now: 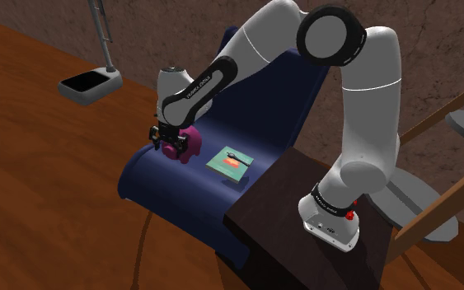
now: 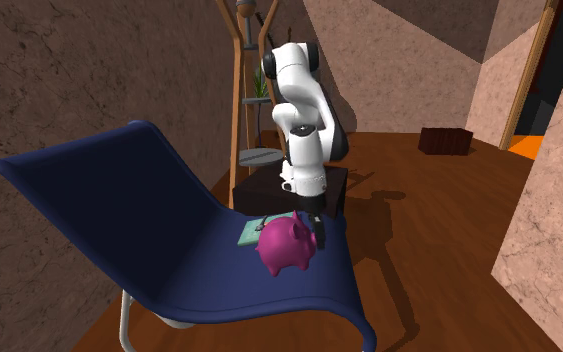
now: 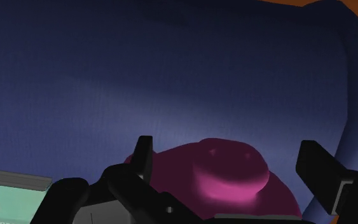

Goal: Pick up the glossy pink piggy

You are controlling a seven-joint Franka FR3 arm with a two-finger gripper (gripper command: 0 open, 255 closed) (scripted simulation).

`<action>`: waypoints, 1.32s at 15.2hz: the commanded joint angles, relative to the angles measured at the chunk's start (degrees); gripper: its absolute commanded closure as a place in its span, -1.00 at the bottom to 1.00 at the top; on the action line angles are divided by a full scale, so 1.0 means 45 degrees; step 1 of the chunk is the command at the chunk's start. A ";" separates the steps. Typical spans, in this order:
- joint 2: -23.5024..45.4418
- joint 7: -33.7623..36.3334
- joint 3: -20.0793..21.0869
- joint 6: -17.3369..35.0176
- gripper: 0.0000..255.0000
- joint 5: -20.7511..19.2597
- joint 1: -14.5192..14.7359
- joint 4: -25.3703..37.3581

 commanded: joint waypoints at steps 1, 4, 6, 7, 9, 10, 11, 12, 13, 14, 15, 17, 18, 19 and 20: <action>0.0137 -0.0001 -0.0036 0.0114 -1.00 -0.0036 0.0023 0.0026; 0.0125 -0.0007 -0.0034 0.0119 1.00 -0.0033 0.0016 0.0008; 0.0131 -0.0003 -0.0035 0.0113 1.00 -0.0035 0.0020 0.0021; 0.0128 -0.0004 -0.0035 0.0106 1.00 -0.0034 0.0019 0.0025; 0.0131 -0.0003 -0.0035 0.0111 1.00 -0.0035 0.0020 0.0023; 0.0137 0.0002 -0.0036 0.0106 1.00 -0.0037 0.0025 0.0034; 0.0138 -0.0001 -0.0036 0.0113 1.00 -0.0036 0.0023 0.0028; -0.0001 -0.0006 -0.0001 -0.0005 1.00 -0.0001 -0.0006 0.0010; -0.0138 -0.0011 0.0033 -0.0124 1.00 0.0035 -0.0035 -0.0007; -0.0272 -0.0017 0.0066 -0.0247 1.00 0.0071 -0.0062 -0.0015; -0.0407 -0.0023 0.0098 -0.0369 1.00 0.0108 -0.0089 -0.0024; -0.0671 -0.0036 0.0161 -0.0619 1.00 0.0183 -0.0142 -0.0033; -0.0801 -0.0042 0.0192 -0.0745 1.00 0.0220 -0.0168 -0.0033; -0.0930 -0.0048 0.0222 -0.0873 1.00 0.0257 -0.0194 -0.0031; -0.1057 -0.0055 0.0251 -0.1001 1.00 0.0295 -0.0218 -0.0026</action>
